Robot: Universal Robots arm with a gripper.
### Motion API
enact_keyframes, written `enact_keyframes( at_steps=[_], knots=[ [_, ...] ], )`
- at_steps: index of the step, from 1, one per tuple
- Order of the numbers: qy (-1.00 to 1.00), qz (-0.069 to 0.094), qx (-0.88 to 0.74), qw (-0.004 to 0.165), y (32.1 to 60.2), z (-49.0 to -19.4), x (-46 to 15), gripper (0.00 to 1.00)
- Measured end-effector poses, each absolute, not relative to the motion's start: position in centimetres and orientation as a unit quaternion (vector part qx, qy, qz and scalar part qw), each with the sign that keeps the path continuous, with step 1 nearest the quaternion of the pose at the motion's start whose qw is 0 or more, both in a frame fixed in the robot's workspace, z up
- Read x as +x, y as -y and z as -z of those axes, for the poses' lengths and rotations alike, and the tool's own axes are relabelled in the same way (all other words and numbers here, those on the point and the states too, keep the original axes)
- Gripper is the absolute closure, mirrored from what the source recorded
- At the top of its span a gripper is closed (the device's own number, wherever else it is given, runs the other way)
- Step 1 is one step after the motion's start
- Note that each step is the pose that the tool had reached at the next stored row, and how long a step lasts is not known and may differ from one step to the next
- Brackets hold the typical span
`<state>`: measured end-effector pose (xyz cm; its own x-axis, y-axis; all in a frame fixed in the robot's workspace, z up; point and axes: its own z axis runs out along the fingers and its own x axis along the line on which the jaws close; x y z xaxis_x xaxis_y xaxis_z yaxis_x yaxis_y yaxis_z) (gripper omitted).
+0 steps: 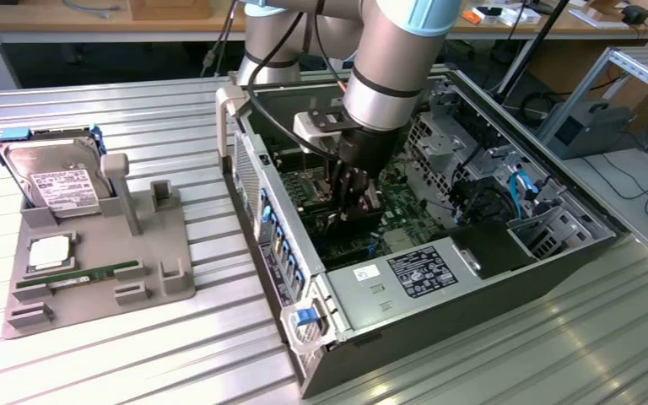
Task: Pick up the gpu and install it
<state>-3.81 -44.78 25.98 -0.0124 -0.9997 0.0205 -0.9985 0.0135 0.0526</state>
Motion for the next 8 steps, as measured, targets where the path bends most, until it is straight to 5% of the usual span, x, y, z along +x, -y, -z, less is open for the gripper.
enact_keyframes(
  at_steps=[8],
  knots=[
    [0.711, 0.011, 0.702, 0.026, 44.72, -25.98, -3.81, 0.73]
  ],
)
